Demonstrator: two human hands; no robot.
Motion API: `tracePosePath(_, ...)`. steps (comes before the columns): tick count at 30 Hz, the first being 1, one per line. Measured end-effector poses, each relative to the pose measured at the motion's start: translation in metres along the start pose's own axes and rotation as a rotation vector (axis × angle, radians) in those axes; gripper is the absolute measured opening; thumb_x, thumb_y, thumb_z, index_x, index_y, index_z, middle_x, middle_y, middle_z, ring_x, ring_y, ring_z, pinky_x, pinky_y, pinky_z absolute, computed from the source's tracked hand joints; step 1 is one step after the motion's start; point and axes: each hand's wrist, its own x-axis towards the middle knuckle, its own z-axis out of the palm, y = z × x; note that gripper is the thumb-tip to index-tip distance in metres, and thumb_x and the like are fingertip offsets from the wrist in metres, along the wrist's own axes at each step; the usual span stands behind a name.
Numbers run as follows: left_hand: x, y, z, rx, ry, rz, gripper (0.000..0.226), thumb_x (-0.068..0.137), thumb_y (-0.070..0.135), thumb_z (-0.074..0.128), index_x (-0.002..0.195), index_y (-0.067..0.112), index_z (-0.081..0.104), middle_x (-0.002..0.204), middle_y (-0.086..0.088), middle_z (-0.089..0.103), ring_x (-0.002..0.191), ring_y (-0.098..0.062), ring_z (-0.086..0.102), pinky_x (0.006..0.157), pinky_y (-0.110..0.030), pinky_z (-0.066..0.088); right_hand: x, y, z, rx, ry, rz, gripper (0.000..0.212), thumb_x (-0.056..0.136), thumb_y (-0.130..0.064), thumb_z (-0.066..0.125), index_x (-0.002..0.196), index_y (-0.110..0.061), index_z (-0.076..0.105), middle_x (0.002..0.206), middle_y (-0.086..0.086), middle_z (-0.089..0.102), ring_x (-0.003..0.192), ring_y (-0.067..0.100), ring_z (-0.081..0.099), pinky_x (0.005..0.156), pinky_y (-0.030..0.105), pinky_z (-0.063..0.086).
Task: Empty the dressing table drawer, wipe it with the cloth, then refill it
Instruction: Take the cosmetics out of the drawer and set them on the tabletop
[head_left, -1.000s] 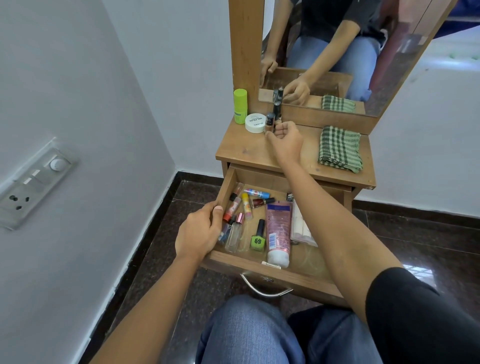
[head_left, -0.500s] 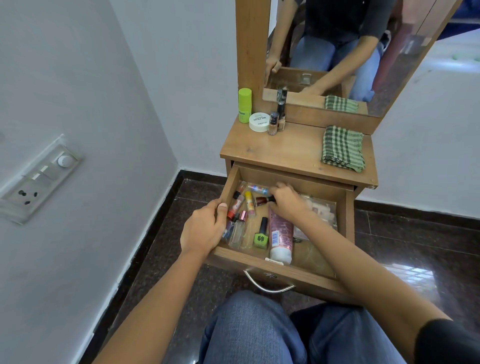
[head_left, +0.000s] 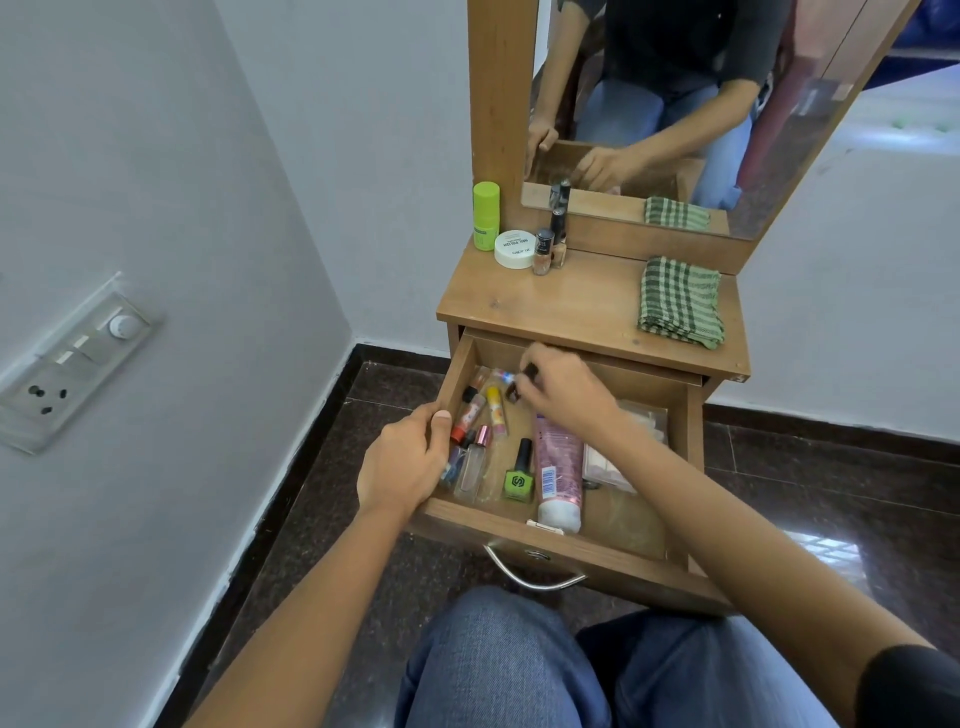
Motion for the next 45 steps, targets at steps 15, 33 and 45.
tracePosePath(15,-0.002,0.001,-0.002,-0.009,0.004,0.024,0.041,0.102,0.044,0.033,0.124,0.025,0.061,0.082,0.013,0.062,0.072,-0.006,0.058,0.057,-0.019,0.038,0.081,0.042,-0.043,0.303,0.361,0.293,0.021,0.077,-0.020,0.075,0.093,-0.014,0.062,0.085,0.004,0.064,0.075,0.013,0.054,0.067,0.023,0.044)
tracePosePath(33,-0.003,0.003,-0.003,-0.043,-0.018,0.014,0.043,0.102,0.045,0.032,0.127,0.025,0.060,0.087,0.008,0.068,0.079,-0.009,0.064,0.068,-0.030,0.051,0.103,0.050,-0.026,0.490,0.531,0.466,0.017,0.078,-0.018,0.074,0.084,-0.020,0.058,0.073,-0.009,0.059,0.067,0.005,0.053,0.061,0.016,0.042)
tracePosePath(45,-0.005,0.003,-0.004,-0.028,-0.016,0.009,0.042,0.102,0.045,0.032,0.128,0.026,0.060,0.087,0.008,0.067,0.079,-0.009,0.063,0.064,-0.026,0.046,0.067,0.029,-0.017,0.408,0.783,0.141,0.004,0.090,-0.016,0.059,0.087,-0.014,0.058,0.077,0.002,0.058,0.068,0.011,0.051,0.061,0.021,0.043)
